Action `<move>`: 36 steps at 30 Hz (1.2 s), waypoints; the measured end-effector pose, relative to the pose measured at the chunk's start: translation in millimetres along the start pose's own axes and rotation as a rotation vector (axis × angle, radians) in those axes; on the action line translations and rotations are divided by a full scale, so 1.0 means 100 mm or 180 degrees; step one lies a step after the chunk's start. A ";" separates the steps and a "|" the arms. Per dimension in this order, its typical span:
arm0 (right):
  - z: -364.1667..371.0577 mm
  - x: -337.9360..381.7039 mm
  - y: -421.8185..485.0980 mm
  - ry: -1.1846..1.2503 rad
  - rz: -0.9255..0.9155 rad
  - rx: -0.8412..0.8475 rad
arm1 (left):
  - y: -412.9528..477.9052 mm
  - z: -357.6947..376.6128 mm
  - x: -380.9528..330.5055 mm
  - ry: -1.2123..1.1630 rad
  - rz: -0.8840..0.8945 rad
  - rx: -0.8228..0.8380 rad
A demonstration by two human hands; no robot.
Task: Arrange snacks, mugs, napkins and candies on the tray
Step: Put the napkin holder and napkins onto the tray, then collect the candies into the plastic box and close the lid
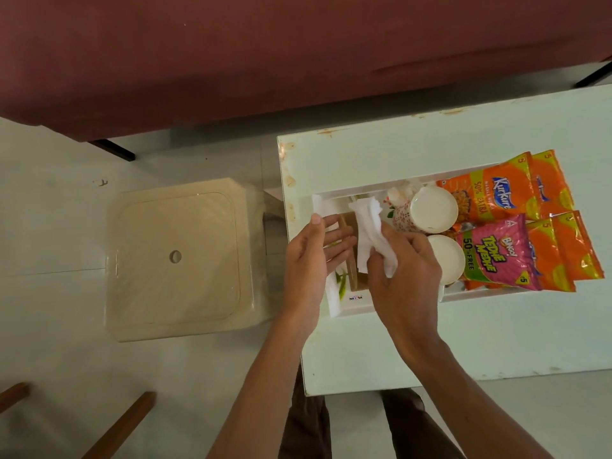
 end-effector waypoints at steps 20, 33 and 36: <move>0.44 -0.25 0.12 -0.0921 -0.0068 -0.0279 | -0.07 -0.25 0.37 -0.0241 -0.0443 -0.0593; -1.31 0.04 0.15 0.0576 -0.0537 -0.0685 | -0.11 -0.34 0.27 0.0550 0.0060 -0.0518; -2.14 -0.24 0.67 0.0872 -0.0174 -0.0634 | -0.12 -0.47 0.23 0.0840 0.0297 -0.0579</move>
Point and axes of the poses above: each hand's wrist, its own y-axis towards the middle knuckle, its own z-axis out of the palm, x = y × z, the point moved 4 cm from there along y, towards the middle knuckle, and after that the axes turned 15 degrees about z, right-handed, at the moved point
